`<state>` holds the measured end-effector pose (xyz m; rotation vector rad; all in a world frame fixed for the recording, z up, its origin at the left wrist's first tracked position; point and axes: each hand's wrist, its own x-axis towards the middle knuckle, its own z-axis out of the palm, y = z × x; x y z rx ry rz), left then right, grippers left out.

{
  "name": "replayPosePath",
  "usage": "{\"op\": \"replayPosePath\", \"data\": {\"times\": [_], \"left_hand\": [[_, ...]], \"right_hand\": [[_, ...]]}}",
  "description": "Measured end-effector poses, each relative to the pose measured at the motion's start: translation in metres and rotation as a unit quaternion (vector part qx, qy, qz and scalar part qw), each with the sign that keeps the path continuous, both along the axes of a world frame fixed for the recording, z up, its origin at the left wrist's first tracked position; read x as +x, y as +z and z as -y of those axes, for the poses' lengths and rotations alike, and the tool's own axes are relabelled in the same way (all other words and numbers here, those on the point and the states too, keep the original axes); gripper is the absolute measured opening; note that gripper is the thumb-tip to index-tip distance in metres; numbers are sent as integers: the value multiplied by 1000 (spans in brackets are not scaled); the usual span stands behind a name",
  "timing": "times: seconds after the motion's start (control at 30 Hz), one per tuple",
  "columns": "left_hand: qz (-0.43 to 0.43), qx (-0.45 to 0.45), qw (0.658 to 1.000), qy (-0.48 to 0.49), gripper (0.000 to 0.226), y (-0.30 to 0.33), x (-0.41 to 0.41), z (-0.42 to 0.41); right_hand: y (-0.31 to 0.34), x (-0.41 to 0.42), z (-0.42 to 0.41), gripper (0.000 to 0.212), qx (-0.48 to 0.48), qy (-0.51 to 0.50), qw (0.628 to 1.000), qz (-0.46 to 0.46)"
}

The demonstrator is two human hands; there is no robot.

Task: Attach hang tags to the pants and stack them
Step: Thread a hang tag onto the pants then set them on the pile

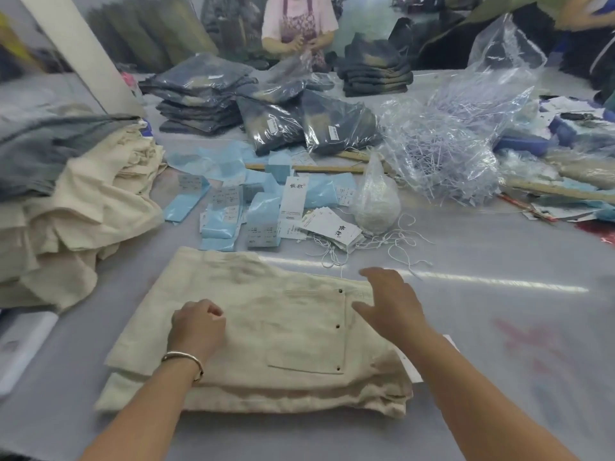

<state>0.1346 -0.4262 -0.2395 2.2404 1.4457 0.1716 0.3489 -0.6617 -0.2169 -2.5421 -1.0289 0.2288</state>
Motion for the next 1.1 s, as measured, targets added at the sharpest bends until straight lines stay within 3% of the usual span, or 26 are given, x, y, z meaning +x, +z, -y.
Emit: {"op": "replayPosePath", "data": {"times": [0.13,0.23,0.33,0.43,0.53,0.67,0.8,0.93,1.1], "left_hand": [[-153,33,986,56,33,-15,-55,-46],[-160,33,980,116,84,-26,-83,-69],[-133,-19,980,150,101,-34,-95,-85],[-83,-42,988,122,93,-38,-95,-93],[31,-123,986,108,71,-35,-88,-99],[235,-289,923,94,35,-18,-70,-95],[350,-354,866,47,13,12,-52,-78],[400,-396,820,-105,11,65,-27,-50],[410,-412,766,-274,27,129,20,0]], "right_hand": [[-27,6,-44,80,-138,33,990,-21],[-40,7,-57,87,-200,1,980,3],[-41,6,-64,84,-235,-26,971,18],[-35,1,-68,65,-249,-52,967,-23],[-33,-8,-69,52,-217,-78,971,-67],[-28,-30,-65,43,-185,-129,968,-112],[-26,-49,-46,25,-121,-181,968,-125],[-12,-62,-10,27,-45,-248,949,-189],[22,-88,75,27,146,-358,900,-203]]}}
